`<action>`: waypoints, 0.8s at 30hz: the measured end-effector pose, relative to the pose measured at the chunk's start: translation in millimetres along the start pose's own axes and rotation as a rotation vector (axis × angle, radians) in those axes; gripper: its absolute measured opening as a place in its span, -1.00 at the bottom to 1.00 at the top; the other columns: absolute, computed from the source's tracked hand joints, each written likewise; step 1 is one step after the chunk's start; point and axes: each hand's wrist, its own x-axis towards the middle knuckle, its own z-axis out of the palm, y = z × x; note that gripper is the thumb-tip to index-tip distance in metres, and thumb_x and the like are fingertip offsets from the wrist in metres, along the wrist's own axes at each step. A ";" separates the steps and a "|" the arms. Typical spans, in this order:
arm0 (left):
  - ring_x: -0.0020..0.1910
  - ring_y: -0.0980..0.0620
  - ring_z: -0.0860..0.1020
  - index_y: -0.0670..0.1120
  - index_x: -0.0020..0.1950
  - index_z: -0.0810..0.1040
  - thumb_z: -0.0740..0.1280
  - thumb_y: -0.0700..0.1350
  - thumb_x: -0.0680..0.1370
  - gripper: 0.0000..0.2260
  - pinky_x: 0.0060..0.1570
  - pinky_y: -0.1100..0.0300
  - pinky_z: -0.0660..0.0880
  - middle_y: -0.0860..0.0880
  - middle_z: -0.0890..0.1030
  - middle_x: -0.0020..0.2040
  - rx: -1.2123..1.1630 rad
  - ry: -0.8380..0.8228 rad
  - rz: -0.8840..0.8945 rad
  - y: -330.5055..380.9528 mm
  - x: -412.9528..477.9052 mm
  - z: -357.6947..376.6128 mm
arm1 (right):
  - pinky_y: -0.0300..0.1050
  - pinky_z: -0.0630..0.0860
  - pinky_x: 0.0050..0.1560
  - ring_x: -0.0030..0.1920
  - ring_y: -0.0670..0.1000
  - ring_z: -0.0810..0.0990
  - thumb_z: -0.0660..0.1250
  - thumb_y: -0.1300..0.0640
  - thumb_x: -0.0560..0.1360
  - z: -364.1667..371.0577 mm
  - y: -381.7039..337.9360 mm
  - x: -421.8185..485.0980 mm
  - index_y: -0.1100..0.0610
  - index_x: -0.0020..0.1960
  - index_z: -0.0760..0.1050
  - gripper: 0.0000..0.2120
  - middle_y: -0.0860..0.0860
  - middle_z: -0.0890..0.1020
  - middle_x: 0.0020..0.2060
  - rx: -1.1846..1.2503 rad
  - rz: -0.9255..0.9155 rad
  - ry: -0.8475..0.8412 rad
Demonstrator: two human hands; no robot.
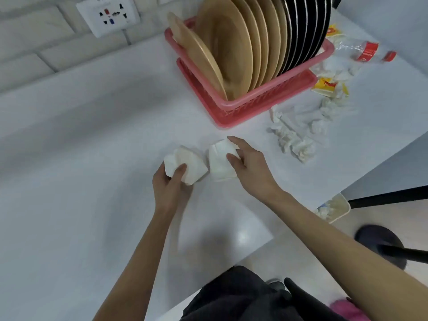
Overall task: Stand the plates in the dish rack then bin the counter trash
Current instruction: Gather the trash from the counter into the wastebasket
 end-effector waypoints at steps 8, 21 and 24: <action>-0.07 0.14 0.65 -0.04 0.06 0.64 0.37 -0.10 0.54 -0.87 -0.16 0.28 0.53 0.08 0.70 -0.06 0.031 -0.206 -0.099 10.8 -104.9 86.6 | -0.41 0.32 -0.31 -0.44 -0.15 0.35 0.25 0.19 0.63 -93.6 75.7 -111.4 0.05 0.41 0.41 -0.64 -0.12 0.29 -0.45 0.122 0.116 0.112; 0.03 0.14 0.65 -0.07 0.18 0.62 0.32 -0.13 0.61 -0.82 -0.10 0.33 0.51 0.02 0.70 0.04 0.130 -0.325 -0.190 -24.9 -255.3 228.8 | -0.48 0.41 -0.07 0.01 -0.28 0.54 0.23 0.22 0.63 -217.0 187.5 -267.1 -0.05 0.33 0.49 -0.67 -0.37 0.59 -0.05 0.295 0.238 0.203; 0.06 0.10 0.65 -0.09 0.24 0.60 0.32 -0.13 0.61 -0.78 -0.16 0.40 0.51 0.02 0.69 0.08 0.166 -0.377 -0.199 -30.8 -268.4 253.9 | -0.43 0.41 0.02 0.06 -0.27 0.56 0.24 0.25 0.62 -234.5 204.9 -280.8 -0.03 0.32 0.53 -0.67 -0.38 0.61 -0.01 0.299 0.254 0.253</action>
